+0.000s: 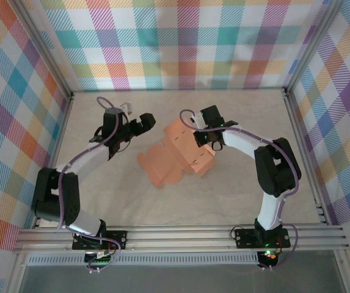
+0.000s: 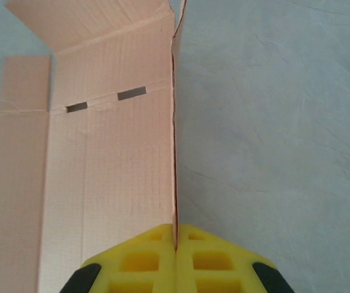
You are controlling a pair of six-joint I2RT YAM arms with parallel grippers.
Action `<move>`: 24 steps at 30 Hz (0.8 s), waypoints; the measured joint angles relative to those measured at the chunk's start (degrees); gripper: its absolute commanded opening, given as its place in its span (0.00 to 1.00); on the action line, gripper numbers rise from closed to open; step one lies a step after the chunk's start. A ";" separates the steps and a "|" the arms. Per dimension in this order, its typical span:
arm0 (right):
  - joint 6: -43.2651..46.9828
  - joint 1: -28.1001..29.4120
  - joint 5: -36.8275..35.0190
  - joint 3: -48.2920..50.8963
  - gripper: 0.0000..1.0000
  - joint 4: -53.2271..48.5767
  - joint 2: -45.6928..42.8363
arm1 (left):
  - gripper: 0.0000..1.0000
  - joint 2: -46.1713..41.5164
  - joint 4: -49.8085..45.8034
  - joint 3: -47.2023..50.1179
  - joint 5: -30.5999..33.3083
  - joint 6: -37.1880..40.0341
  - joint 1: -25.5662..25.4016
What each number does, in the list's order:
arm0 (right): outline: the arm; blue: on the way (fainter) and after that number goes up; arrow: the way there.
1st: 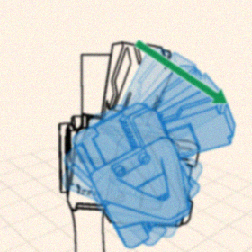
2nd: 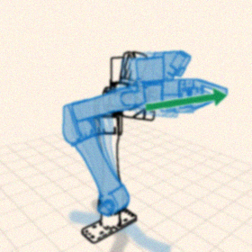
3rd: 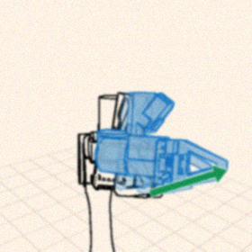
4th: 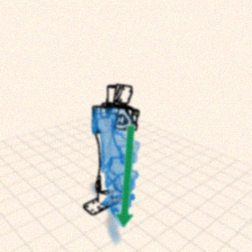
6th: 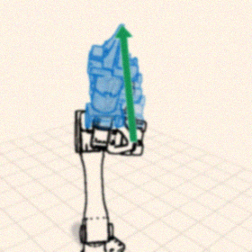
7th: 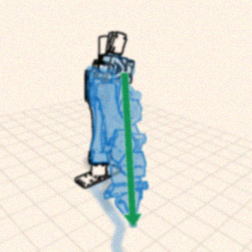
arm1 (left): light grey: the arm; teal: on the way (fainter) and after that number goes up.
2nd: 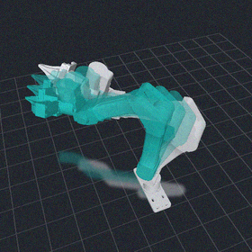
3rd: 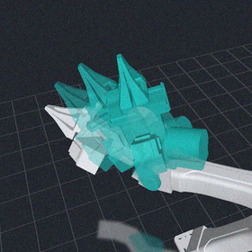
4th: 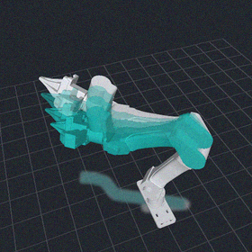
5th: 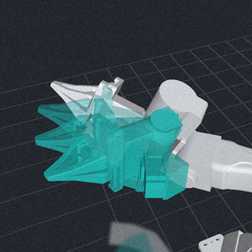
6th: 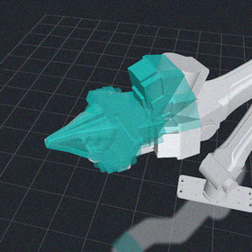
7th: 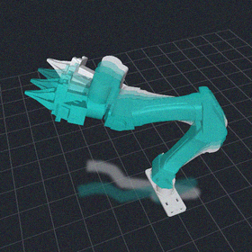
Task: Fold the paper box
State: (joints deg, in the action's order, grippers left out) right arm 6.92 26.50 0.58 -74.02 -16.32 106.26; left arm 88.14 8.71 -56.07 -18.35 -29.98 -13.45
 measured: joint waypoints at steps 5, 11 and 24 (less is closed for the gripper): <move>2.91 -1.92 5.35 -3.19 0.00 -2.54 0.02 | 1.00 8.68 -0.57 -8.26 -0.72 6.21 0.00; 6.99 -2.12 6.69 -3.32 0.00 -4.15 0.02 | 1.00 10.80 -0.79 -10.62 -4.22 10.40 -0.31; 16.74 -3.06 13.94 0.59 0.00 -2.54 -0.72 | 0.60 16.63 -3.23 -18.53 -20.59 31.74 -0.61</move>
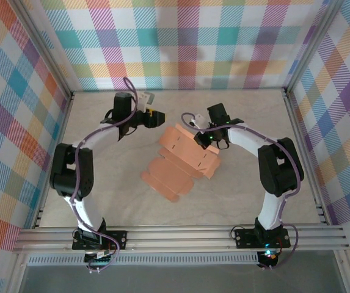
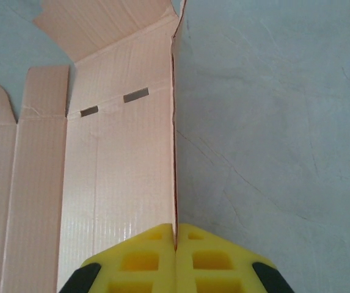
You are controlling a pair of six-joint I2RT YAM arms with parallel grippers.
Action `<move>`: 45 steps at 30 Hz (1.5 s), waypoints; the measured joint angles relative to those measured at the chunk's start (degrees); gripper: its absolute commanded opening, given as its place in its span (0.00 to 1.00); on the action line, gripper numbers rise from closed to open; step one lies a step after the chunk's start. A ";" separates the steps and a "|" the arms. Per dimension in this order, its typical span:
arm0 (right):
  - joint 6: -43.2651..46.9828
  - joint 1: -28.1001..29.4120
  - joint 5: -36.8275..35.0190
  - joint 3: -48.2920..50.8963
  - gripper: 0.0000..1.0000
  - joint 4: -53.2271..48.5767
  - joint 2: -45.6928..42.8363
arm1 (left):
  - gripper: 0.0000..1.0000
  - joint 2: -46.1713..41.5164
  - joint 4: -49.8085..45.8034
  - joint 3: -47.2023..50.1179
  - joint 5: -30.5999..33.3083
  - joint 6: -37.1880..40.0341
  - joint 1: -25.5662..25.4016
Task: Fold the paper box
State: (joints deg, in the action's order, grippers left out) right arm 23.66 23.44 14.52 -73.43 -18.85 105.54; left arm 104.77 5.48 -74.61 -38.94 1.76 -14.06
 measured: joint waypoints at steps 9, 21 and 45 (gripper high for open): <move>2.54 -1.36 6.12 -0.33 0.00 -1.16 -0.39 | 0.60 14.29 -20.28 -19.52 -12.61 16.15 0.02; 2.58 -1.36 6.32 -2.43 0.00 -2.71 -0.35 | 0.56 26.21 -30.71 -33.31 -19.17 14.56 -0.59; 2.32 -1.55 2.43 -2.45 0.00 -3.50 0.70 | 0.51 26.21 -43.36 -34.42 -22.95 21.14 -6.14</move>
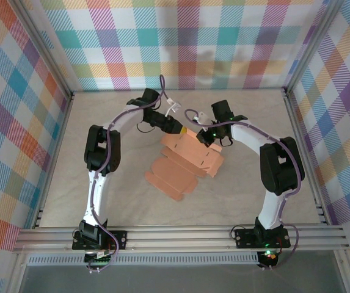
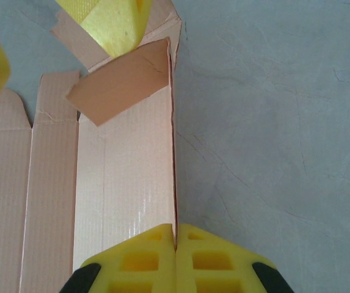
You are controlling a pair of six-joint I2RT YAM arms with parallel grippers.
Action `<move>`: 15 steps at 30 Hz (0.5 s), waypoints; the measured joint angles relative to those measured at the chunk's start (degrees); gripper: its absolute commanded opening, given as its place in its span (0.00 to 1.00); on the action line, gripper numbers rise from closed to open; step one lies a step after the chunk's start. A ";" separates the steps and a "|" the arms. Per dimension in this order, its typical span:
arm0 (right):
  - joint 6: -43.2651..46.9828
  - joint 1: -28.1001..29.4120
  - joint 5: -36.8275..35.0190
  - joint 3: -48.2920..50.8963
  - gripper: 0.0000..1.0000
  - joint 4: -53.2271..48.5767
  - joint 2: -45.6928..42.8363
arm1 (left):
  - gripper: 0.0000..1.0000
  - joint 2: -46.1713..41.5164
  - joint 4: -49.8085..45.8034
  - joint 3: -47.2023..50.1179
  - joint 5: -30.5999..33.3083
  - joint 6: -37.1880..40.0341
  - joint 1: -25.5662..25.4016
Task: Fold the paper box
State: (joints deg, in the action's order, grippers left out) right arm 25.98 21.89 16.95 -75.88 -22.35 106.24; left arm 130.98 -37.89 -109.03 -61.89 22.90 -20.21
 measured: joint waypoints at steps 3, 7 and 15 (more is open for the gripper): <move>0.00 0.22 -0.24 0.00 0.00 -0.13 0.02 | 0.51 -0.13 1.01 0.98 0.11 -0.85 -0.42; 0.00 0.68 -1.05 0.00 0.00 -1.11 0.04 | 0.52 -1.18 4.46 3.76 1.09 -3.58 -0.92; -1.60 0.96 -1.29 0.00 0.00 -1.07 0.11 | 0.54 -4.22 19.04 11.61 3.45 -14.53 -1.55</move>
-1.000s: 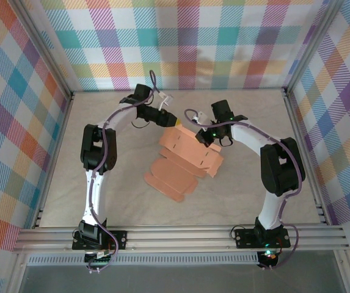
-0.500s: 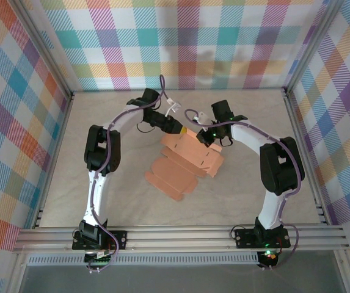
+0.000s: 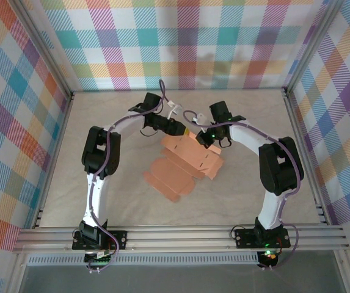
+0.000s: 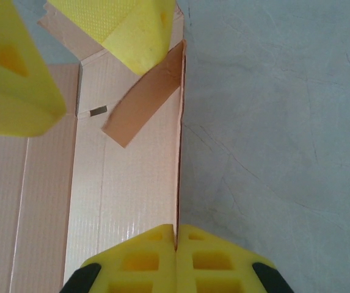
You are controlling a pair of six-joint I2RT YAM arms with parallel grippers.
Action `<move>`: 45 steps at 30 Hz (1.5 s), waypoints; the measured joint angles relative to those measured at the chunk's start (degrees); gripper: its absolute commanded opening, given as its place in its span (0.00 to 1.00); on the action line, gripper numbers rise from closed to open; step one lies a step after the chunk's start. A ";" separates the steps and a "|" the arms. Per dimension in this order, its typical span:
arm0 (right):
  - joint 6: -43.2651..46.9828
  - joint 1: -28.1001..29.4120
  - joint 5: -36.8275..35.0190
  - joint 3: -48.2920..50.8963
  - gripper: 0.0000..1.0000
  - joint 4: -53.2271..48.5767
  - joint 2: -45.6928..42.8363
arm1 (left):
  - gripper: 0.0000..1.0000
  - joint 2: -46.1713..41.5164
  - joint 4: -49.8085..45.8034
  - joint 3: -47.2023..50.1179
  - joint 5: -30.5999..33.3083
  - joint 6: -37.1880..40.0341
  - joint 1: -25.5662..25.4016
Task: Fold the paper box
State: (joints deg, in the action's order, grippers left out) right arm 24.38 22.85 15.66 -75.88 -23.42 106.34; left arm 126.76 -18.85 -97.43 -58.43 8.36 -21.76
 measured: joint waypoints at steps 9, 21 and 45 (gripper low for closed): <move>-2.73 0.00 0.02 0.00 0.00 1.53 0.00 | 0.64 -5.90 21.73 14.49 9.03 -14.19 -0.55; -3.69 0.00 -0.02 0.02 0.00 2.93 0.00 | 0.46 -9.51 27.78 17.05 14.56 -21.59 0.68; -4.22 2.43 -2.03 0.02 0.00 3.48 0.00 | 0.48 -9.57 25.11 19.74 16.15 -28.39 -2.99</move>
State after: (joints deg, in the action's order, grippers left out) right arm 20.16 25.28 13.63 -75.85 -19.94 106.34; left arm 117.19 6.26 -77.69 -42.28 -20.03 -24.75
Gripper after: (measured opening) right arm 0.051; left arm 0.481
